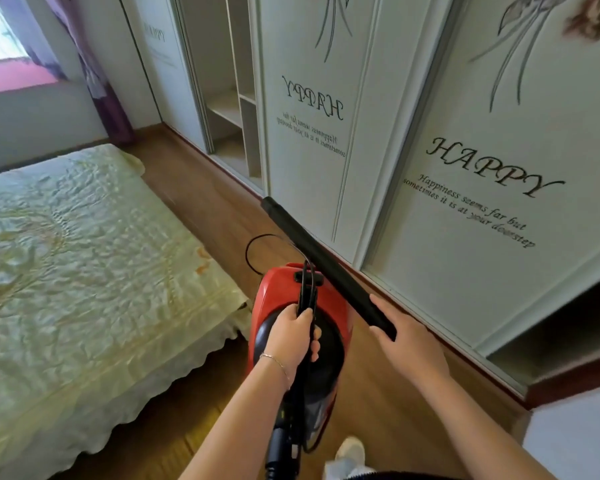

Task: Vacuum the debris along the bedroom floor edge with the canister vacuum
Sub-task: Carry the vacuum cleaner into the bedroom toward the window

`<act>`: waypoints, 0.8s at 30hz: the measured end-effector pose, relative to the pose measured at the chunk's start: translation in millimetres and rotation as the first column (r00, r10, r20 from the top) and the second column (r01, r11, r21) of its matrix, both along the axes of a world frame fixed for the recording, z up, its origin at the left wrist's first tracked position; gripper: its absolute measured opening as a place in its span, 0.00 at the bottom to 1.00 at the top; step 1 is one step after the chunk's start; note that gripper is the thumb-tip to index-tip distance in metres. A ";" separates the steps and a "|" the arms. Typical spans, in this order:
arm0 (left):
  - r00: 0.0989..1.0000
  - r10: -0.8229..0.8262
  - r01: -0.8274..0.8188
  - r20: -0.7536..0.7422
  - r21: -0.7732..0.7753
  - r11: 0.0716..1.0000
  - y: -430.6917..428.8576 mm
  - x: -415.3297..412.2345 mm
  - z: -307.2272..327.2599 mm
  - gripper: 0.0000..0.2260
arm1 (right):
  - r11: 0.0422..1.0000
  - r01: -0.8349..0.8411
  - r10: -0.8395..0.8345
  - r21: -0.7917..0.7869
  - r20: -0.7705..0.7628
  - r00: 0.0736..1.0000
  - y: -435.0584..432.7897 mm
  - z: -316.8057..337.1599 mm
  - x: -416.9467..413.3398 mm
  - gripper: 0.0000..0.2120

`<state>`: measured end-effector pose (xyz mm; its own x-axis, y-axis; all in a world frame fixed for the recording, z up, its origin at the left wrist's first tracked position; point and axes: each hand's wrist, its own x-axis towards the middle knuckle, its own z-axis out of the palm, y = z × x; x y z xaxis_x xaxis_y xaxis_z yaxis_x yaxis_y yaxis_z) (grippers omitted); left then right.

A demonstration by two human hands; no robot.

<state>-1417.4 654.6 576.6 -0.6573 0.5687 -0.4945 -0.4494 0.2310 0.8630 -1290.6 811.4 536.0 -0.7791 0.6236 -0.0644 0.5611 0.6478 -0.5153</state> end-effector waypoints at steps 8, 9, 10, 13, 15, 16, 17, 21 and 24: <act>0.999 0.053 -0.053 0.004 -0.048 0.997 106.6 -106.8 -16.7 0.06 | 0.995 -0.066 0.062 -0.079 -0.049 0.997 103.3 -29.5 -118.6 0.26; 0.998 0.065 -0.065 -0.007 -0.061 0.996 123.1 -123.0 -16.2 0.06 | 0.994 -0.069 0.064 -0.087 -0.056 0.996 120.3 -30.1 -134.1 0.26; 0.997 0.079 -0.080 -0.019 -0.075 0.994 139.8 -139.2 -15.2 0.06 | 0.993 -0.074 0.069 -0.087 -0.059 0.996 137.5 -29.2 -149.6 0.26; 0.990 0.134 -0.136 -0.034 -0.082 0.987 185.0 -186.7 -9.1 0.07 | 0.991 -0.098 0.093 -0.087 -0.060 0.994 184.6 -23.4 -194.7 0.27; 0.984 0.179 -0.180 -0.022 -0.055 0.982 211.9 -216.8 -6.5 0.07 | 0.989 -0.125 0.120 -0.082 -0.064 0.991 214.1 -16.3 -225.7 0.27; 0.979 0.204 -0.204 -0.012 -0.042 0.978 223.5 -230.7 -4.8 0.07 | 0.988 -0.142 0.138 -0.067 -0.064 0.988 228.1 -12.3 -242.3 0.27; 0.974 0.226 -0.226 -0.004 -0.030 0.974 233.5 -243.7 -2.4 0.06 | 0.986 -0.162 0.160 -0.044 -0.054 0.986 240.5 -8.0 -259.1 0.26; 0.959 0.285 -0.285 -0.011 -0.001 0.959 261.8 -296.2 2.5 0.07 | 0.971 -0.239 0.239 0.004 -0.049 0.970 280.3 3.2 -325.4 0.26; 0.942 0.336 -0.336 -0.014 -0.018 0.942 277.5 -336.9 -0.8 0.07 | 0.952 -0.305 0.305 0.003 -0.044 0.951 300.3 -1.1 -378.5 0.26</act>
<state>-1754.3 932.0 575.8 -0.8136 0.3044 -0.4954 -0.4947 0.0851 0.8649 -1669.1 1111.7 535.0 -0.9342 0.3557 -0.0282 0.3143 0.7828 -0.5371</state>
